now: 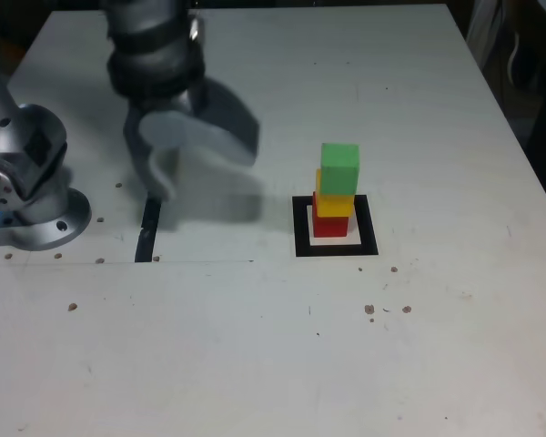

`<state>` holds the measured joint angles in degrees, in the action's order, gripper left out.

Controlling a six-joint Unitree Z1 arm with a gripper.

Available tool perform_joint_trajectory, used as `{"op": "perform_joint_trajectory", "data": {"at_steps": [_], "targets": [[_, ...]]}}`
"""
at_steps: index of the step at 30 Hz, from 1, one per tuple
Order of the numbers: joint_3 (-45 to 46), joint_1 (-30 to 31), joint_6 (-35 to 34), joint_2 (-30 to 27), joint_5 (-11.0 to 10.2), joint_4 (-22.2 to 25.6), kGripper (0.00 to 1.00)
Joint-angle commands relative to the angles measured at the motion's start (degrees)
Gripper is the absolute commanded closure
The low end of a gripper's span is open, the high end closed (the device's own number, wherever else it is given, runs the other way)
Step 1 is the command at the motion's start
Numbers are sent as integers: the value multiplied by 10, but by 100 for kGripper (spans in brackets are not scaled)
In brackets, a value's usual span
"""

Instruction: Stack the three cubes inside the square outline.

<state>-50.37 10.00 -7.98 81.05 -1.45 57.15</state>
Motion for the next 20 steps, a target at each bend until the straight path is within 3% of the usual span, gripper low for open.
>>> {"op": "perform_joint_trajectory", "data": {"at_steps": [1, 20], "targets": [[158, -1, 3, 4, 0, -8, 0], [160, -1, 16, -8, -9, -10, 0]]}}
